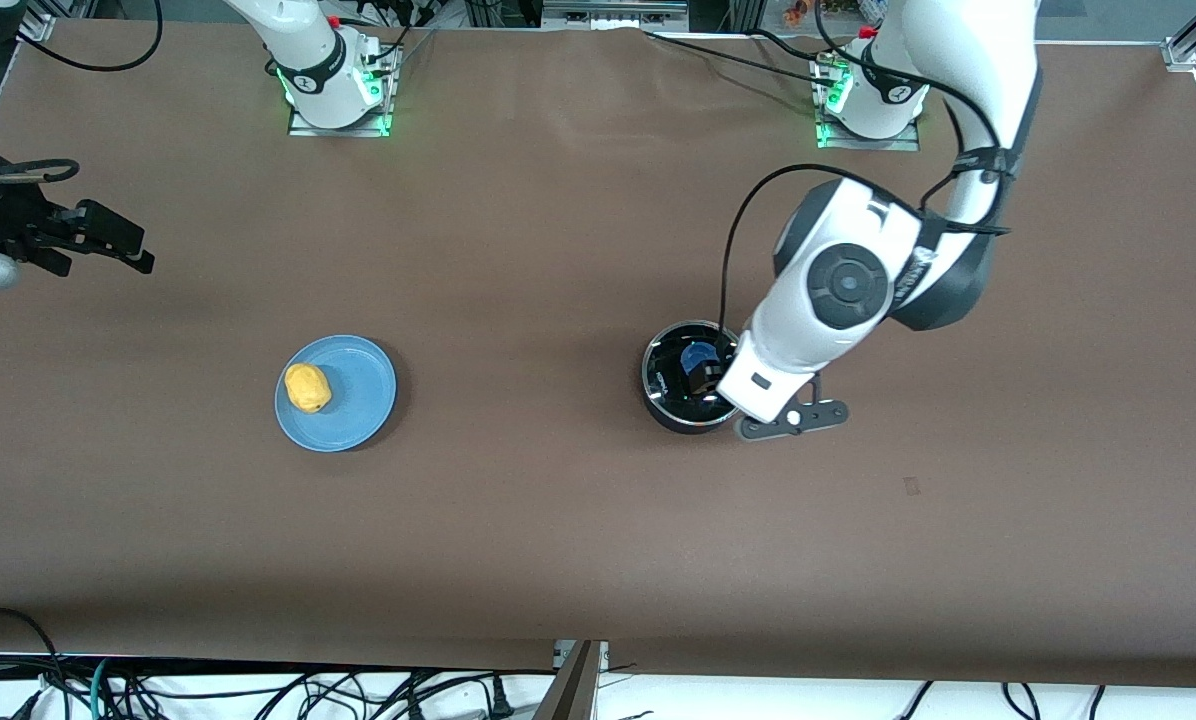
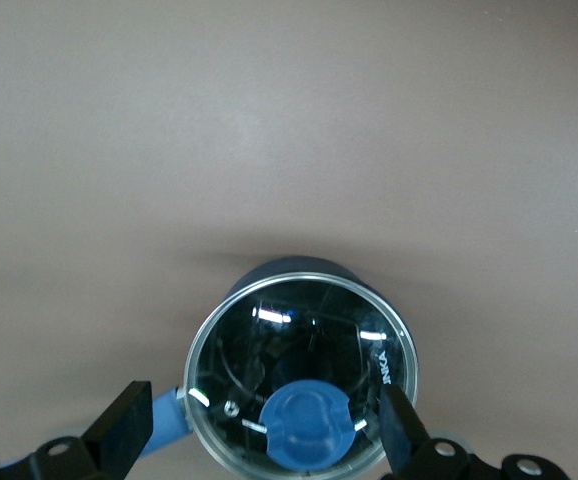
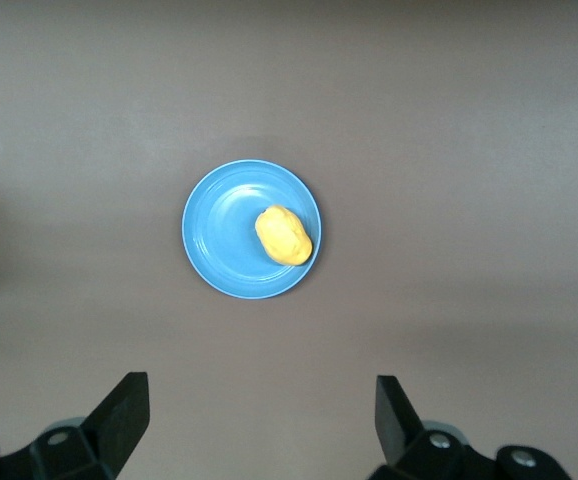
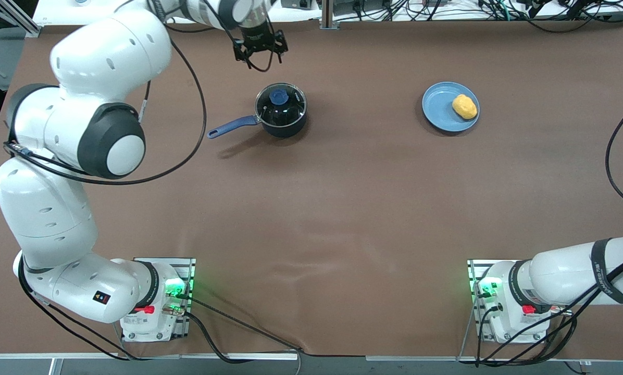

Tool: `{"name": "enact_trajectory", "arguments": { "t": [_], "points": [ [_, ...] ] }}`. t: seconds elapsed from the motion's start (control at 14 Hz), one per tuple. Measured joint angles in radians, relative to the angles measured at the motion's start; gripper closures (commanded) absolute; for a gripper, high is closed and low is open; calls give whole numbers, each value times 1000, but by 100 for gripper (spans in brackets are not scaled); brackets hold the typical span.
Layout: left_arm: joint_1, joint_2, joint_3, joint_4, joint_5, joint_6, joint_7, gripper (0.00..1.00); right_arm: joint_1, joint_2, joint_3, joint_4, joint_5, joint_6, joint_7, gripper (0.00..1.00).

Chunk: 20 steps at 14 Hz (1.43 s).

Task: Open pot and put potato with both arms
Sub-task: 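Reach the left gripper over the saucepan lid toward the blue knob, then lower the left gripper and close it on the blue lid knob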

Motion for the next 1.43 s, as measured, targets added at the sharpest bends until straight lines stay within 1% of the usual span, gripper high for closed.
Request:
{"name": "enact_trajectory", "arguments": {
  "t": [0.14,0.21,0.64,0.79,1.21,1.29,1.43],
  "points": [
    [-6,6,-51,-25,60,17,-7,0,0,0,1,0,0,0,0,0],
    [-9,6,-63,-46,69,27,-8,0,0,0,1,0,0,0,0,0],
    [-10,6,-89,-187,74,157,-6,0,0,0,0,0,0,1,0,0],
    [-10,5,-92,-204,75,175,-5,0,0,0,0,0,0,1,0,0],
    [-4,-14,-91,-241,75,176,-5,0,1,0,6,0,1,1,0,0],
    [-2,-19,-91,-247,75,176,-5,5,1,0,6,0,1,1,0,0],
    [0,-26,-91,-256,75,176,-6,7,1,0,6,0,1,1,0,0]
  ]
}}
